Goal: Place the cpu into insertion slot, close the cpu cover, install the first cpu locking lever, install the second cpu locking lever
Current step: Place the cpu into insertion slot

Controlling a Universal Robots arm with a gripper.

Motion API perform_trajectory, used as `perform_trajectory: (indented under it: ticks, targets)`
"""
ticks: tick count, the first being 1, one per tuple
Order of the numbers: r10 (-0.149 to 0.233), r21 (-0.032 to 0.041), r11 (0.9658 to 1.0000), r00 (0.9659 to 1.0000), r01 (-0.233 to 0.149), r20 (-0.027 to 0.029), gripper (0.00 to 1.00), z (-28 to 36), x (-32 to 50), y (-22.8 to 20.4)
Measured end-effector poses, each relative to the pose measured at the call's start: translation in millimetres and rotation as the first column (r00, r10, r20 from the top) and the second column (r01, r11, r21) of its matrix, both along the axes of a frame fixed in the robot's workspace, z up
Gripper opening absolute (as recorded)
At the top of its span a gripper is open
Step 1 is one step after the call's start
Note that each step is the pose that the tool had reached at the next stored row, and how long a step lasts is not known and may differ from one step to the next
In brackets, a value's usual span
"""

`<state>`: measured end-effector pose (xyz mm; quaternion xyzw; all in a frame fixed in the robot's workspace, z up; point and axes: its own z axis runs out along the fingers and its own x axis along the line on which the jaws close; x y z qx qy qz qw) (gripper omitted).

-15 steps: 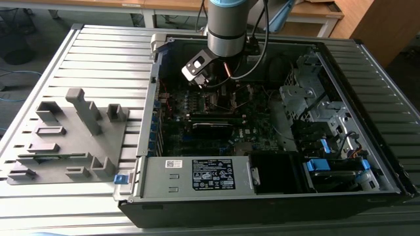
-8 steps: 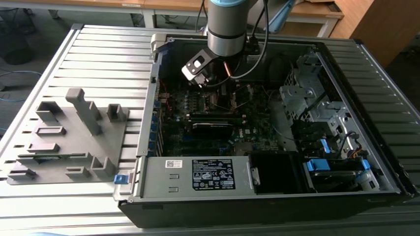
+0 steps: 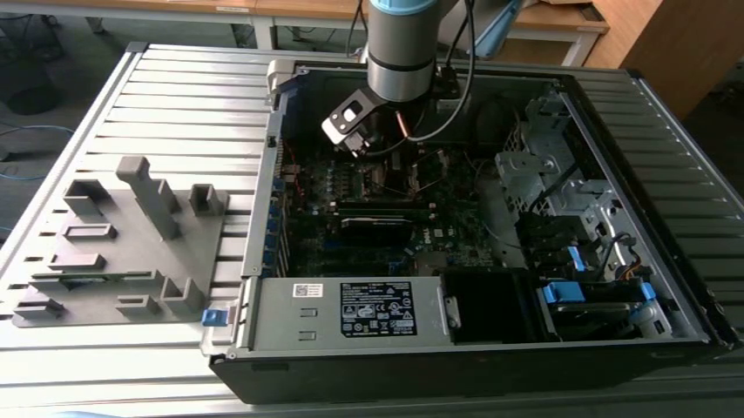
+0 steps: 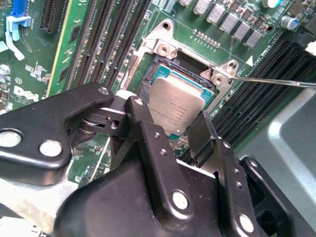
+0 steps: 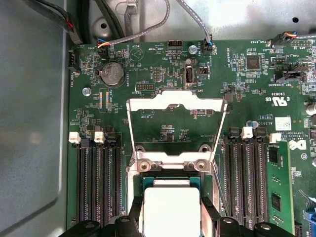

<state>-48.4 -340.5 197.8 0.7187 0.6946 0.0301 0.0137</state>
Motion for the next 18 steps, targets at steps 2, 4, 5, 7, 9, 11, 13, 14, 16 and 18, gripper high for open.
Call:
perform_trajectory:
  ticks: [2, 4, 5, 7, 9, 11, 13, 14, 16, 18]
  targets:
    - [0.000, 0.0001, 1.0000, 1.0000, 0.000, 0.0001, 0.54, -0.2, 0.0, 0.0]
    - [0.000, 0.0004, 1.0000, 1.0000, 0.000, 0.0003, 0.54, -1.4, 0.0, 0.1]
    - [0.000, 0.0002, 1.0000, 1.0000, 0.000, 0.0001, 0.54, -1.7, 0.0, 0.0]
    - [0.000, -0.0001, 1.0000, 1.0000, 0.000, -0.0001, 0.54, -1.6, 0.0, 0.0]
    - [0.000, 0.0002, 1.0000, 1.0000, 0.000, 0.0008, 0.54, -1.9, 0.0, 0.0]
    - [0.000, 0.0001, 1.0000, 1.0000, 0.000, 0.0030, 0.54, -2.3, -0.1, 0.0]
    - [0.000, 0.0002, 1.0000, 1.0000, 0.000, 0.0037, 0.54, -2.9, -0.1, 0.0]
    - [0.000, 0.0001, 1.0000, 1.0000, 0.000, 0.0038, 0.54, -3.0, -0.2, 0.0]
    - [0.000, 0.0000, 1.0000, 1.0000, 0.000, 0.0039, 0.54, -3.1, -0.3, 0.0]
    - [0.000, 0.0001, 1.0000, 1.0000, 0.000, 0.0039, 0.54, -3.2, -0.5, 0.0]
